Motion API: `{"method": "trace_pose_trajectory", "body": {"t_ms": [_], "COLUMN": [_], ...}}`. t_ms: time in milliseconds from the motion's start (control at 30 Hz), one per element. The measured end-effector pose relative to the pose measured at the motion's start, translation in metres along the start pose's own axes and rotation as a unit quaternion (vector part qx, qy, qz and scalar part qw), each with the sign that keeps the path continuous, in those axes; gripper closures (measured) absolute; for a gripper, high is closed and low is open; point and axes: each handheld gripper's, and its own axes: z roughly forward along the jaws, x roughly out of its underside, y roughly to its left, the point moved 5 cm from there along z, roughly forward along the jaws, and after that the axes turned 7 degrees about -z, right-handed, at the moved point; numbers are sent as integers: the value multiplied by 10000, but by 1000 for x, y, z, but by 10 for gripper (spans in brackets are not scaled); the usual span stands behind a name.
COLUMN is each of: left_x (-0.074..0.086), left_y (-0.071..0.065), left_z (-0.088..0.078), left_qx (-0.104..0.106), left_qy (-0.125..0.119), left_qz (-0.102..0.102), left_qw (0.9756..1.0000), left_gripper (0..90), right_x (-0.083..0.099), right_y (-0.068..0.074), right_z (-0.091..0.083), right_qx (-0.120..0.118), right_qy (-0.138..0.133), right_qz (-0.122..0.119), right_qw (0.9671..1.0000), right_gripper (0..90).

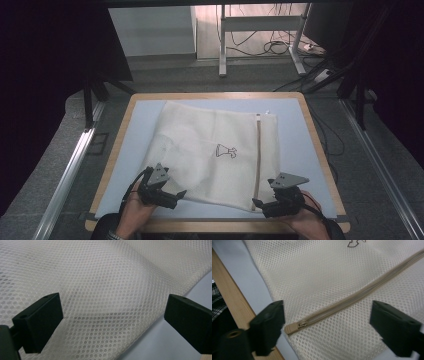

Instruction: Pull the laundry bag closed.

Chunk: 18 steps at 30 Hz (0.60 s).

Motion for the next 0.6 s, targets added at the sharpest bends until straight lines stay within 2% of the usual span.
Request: {"method": "trace_pose_trajectory", "body": {"t_ms": [33,133,200,233,333,433,467,500,600], "left_x": [0,0,0,1,1,1,1,2,2], "left_y": [-1,-1,-1,-1,-1,-1,-1,-1,0], "left_z": [1,1,1,1,2,2,2,2,3], "left_qx": [1,-1,-4,-5,-20,-45,-45,-71,-90], "left_qy": [10,19,25,50,61,100,100,116,143], "left_qz": [-12,-2,-1,5,7,28,28,30,16], "left_qw": [10000,10000,10000,10000,10000,9999,9999,9999,9999], "left_gripper": [16,16,16,16,16,17,17,17,17], "right_x": [1,2,2,1,1,0,0,-1,-2], "right_y": [2,4,6,10,12,20,20,22,25], "right_z": [1,3,3,3,3,6,6,6,7], "right_qx": [-63,-93,-126,-172,-202,-359,-359,-435,-547], "right_qy": [88,214,268,279,308,316,316,310,317], "right_qz": [-73,-190,-364,-532,-620,-795,-795,-849,-880], "right_qw": [9999,9995,9989,9980,9974,9957,9957,9950,9941], "right_gripper": [238,272,349,423,468,552,552,600,622]}}
